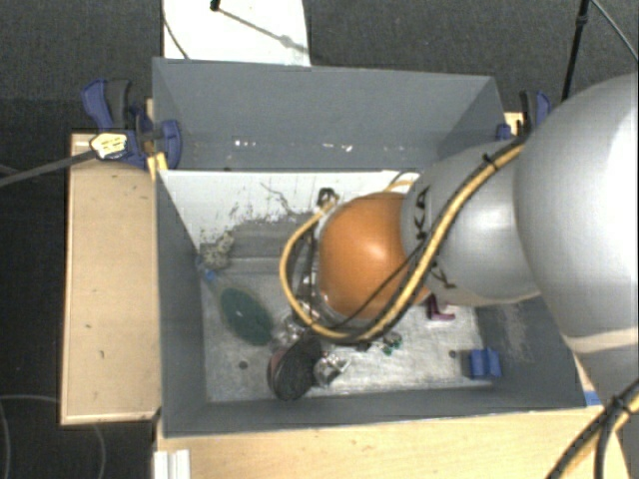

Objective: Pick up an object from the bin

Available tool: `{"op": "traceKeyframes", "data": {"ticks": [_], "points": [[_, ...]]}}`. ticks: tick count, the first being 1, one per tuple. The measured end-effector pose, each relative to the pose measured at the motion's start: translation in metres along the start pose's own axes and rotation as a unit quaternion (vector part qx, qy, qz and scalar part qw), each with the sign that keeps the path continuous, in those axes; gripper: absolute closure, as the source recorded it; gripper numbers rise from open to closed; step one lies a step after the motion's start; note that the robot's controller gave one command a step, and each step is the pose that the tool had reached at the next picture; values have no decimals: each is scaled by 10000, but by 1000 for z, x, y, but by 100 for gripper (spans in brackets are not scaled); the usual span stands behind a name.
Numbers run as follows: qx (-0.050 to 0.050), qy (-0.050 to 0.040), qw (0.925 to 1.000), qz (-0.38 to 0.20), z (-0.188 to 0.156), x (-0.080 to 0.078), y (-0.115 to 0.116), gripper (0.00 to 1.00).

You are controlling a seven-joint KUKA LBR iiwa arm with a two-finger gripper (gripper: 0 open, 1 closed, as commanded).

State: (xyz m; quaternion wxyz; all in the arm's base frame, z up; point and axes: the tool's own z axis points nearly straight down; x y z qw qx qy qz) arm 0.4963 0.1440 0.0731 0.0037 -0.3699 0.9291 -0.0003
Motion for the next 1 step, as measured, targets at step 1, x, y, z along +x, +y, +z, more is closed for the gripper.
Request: {"op": "traceKeyframes", "data": {"ticks": [1], "points": [[8,-18,9899,-1417,-231,-19,5,100]]}}
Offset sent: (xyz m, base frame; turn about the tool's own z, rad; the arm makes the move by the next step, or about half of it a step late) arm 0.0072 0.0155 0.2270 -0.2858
